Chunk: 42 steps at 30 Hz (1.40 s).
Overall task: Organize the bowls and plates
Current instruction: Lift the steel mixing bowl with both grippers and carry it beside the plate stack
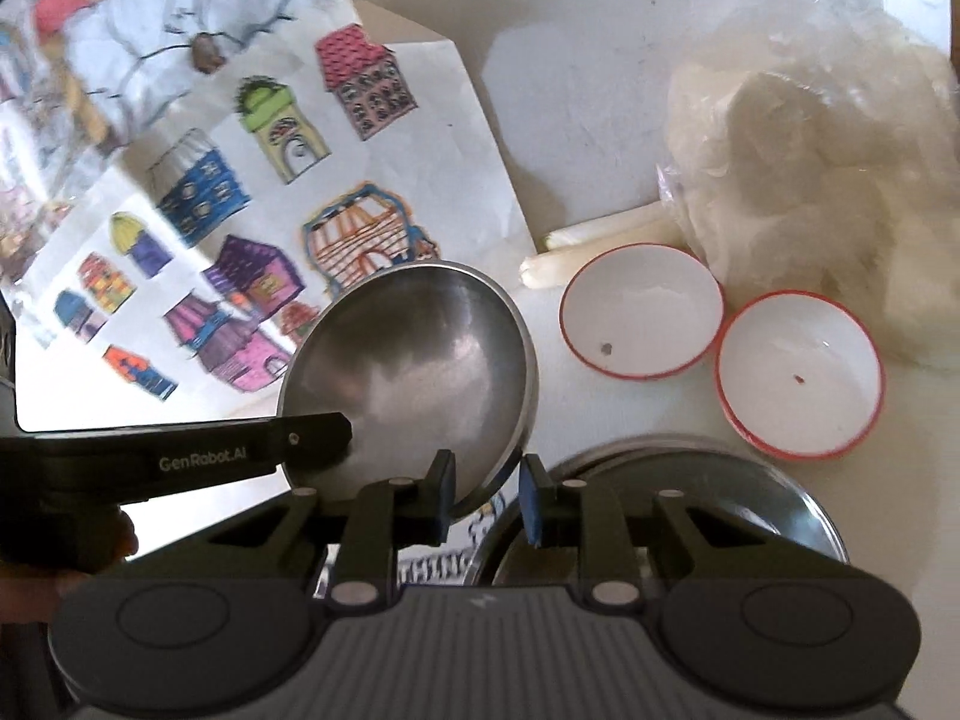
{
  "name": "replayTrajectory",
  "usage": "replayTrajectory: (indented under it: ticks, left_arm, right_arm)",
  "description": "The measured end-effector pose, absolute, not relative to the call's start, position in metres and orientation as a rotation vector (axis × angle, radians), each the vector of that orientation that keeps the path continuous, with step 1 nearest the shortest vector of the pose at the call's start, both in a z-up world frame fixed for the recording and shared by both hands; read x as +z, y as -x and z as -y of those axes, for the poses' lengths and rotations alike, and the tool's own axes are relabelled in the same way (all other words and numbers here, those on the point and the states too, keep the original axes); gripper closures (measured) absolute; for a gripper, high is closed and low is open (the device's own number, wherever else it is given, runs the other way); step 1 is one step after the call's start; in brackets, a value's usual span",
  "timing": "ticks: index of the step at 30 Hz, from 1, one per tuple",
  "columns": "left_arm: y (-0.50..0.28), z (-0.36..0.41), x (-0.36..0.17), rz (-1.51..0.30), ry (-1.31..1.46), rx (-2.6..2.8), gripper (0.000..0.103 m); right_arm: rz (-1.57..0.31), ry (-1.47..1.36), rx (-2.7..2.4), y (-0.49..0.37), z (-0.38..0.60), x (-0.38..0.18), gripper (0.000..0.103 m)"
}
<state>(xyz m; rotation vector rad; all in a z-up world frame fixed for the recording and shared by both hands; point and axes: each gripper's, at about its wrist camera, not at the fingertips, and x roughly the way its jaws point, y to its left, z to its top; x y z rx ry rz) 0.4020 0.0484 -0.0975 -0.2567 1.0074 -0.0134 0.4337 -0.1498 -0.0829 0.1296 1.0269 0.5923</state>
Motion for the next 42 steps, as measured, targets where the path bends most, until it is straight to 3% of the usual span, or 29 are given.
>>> replayTrajectory:
  ticks: [18,42]
  left_arm:
    - [-0.312,0.033,-0.08,-1.03,0.249,-0.193,0.082]
    - [-0.341,0.201,-0.119,-1.19,0.1,-0.512,0.08]
  right_arm:
    - [-1.039,-0.102,0.54,-0.347,0.249,-0.057,0.077]
    - [-1.134,-0.219,0.241,-0.324,0.412,-0.081,0.077]
